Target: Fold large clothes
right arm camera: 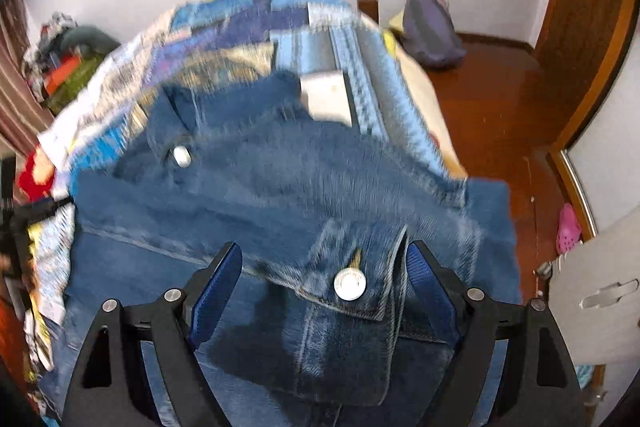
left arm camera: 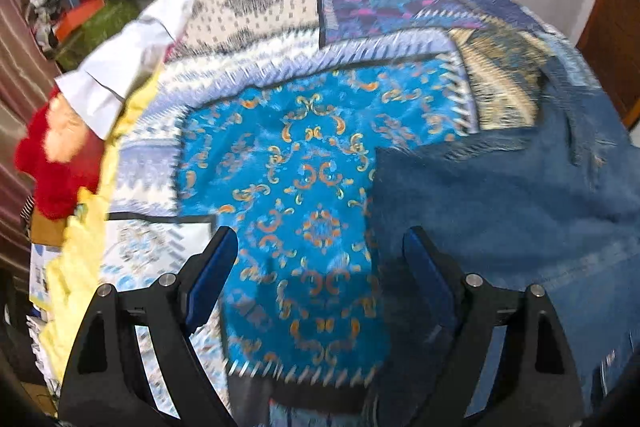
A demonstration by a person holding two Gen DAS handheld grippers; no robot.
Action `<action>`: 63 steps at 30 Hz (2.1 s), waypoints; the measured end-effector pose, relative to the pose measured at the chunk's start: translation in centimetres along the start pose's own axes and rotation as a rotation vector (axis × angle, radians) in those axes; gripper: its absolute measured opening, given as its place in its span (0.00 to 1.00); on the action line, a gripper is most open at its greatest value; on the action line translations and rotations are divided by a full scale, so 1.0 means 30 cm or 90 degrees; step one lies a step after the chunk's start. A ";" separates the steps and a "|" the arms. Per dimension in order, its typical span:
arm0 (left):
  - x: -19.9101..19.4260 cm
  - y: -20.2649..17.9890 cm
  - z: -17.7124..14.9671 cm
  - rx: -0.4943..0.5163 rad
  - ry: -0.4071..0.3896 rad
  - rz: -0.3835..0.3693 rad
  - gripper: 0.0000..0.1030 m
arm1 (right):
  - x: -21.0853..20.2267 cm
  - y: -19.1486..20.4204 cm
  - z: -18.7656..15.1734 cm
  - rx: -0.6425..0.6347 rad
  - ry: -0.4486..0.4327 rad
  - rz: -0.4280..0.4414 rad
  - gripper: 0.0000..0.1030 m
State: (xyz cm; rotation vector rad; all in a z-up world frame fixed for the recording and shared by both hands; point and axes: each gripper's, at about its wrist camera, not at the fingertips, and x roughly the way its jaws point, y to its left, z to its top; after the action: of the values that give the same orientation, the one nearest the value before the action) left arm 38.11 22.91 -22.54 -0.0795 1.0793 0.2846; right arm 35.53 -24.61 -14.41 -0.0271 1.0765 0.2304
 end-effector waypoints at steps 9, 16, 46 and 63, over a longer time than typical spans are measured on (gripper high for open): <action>0.186 -0.006 0.011 -0.041 0.043 0.004 0.97 | 0.025 -0.024 -0.134 -0.052 0.018 -0.018 0.90; 0.065 0.028 0.015 -0.019 0.024 0.037 0.94 | -0.087 -0.145 -0.161 0.055 0.012 0.046 0.90; -0.221 -0.617 -0.155 0.143 0.037 -0.197 0.94 | -0.043 -0.699 -0.508 0.453 0.115 0.113 0.91; -0.163 -0.672 -0.211 0.146 0.022 -0.154 0.95 | -0.002 -0.641 -0.301 0.399 0.011 0.057 0.14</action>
State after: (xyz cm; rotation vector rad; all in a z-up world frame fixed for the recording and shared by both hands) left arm 35.93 1.34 -22.73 -0.0100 1.1185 -0.0592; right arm 31.50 -44.59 -20.40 0.5827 1.1295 -0.0344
